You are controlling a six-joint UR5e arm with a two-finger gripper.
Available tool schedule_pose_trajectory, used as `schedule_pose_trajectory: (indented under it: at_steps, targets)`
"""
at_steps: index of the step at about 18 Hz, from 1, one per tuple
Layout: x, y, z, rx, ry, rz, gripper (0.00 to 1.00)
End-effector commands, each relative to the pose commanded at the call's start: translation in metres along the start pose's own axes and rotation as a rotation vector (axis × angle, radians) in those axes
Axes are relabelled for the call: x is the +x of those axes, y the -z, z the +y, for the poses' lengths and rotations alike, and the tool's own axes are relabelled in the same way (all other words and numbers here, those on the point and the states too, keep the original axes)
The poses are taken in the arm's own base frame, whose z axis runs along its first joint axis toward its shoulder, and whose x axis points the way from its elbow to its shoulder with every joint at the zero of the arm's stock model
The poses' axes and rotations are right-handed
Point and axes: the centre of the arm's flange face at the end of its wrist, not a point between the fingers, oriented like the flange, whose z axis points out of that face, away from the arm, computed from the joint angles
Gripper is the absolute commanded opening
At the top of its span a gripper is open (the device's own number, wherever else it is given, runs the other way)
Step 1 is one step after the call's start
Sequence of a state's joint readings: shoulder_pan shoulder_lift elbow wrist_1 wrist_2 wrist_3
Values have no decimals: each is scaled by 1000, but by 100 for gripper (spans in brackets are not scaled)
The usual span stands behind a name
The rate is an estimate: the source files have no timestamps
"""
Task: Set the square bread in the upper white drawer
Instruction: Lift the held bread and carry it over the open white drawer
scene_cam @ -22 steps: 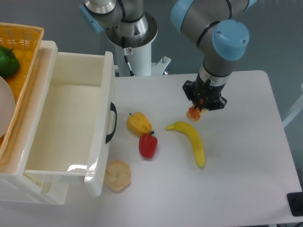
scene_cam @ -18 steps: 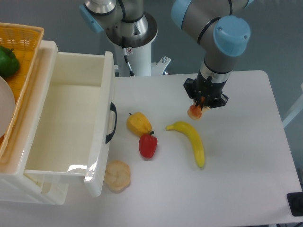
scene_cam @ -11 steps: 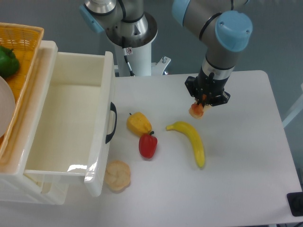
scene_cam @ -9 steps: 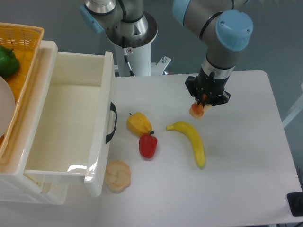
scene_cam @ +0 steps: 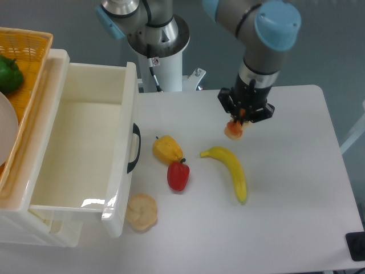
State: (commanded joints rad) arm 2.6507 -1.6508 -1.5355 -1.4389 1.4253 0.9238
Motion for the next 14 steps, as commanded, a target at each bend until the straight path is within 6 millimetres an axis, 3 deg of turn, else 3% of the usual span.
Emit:
schedule_pose_trajectory:
  at_steps: [3, 6, 10, 14]
  targets:
    - [27, 37, -2, 108, 110, 5, 0]
    - [58, 57, -12, 157, 167, 9, 0]
    - [86, 74, -26, 225, 247, 43, 0]
    - [111, 77, -45, 269, 379, 66, 0]
